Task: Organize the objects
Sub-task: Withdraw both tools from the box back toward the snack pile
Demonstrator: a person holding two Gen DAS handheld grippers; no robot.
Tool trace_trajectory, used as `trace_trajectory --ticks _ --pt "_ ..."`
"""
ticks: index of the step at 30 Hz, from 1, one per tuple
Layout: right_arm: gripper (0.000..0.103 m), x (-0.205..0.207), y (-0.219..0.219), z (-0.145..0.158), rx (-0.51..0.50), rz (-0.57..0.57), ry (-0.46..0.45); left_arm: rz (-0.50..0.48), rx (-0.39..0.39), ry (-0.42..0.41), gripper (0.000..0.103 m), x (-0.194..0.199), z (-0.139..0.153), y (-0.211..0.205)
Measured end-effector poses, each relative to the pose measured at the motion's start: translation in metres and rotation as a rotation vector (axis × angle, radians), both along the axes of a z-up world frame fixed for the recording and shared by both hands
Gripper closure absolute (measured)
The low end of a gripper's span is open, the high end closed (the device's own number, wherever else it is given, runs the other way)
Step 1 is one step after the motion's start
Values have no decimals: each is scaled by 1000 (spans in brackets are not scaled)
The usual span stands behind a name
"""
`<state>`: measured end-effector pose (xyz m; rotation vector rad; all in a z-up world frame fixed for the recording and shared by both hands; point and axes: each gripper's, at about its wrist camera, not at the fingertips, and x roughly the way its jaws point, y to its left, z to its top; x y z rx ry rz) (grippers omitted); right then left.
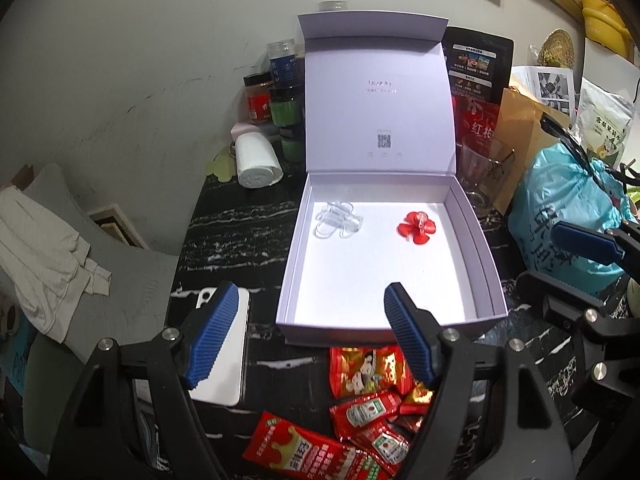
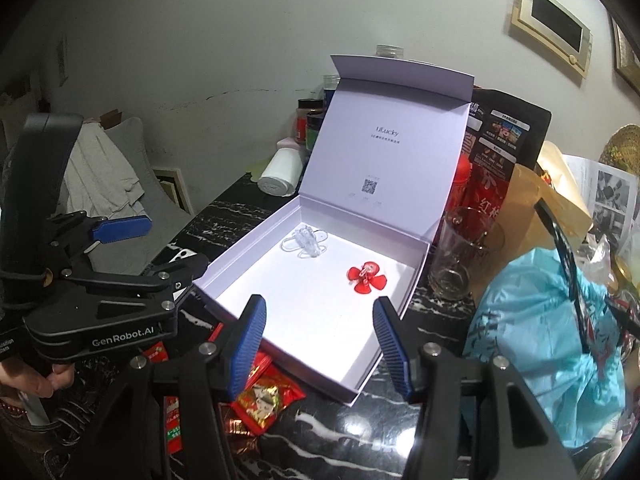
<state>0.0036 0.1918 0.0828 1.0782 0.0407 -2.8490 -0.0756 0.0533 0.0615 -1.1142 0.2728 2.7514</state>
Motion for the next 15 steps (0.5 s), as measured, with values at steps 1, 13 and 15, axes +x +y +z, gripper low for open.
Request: trace_trajectory --ticks 1,13,15 --pt "47 3 -1 -1 0 3 -2 2 1 -3 28 2 -1 -1" --pt "47 21 -17 -23 -25 59 -37 41 14 -47 28 26 -21 -20" --pt "47 22 -19 -27 -28 67 -46 48 20 -58 28 29 -26 -24"
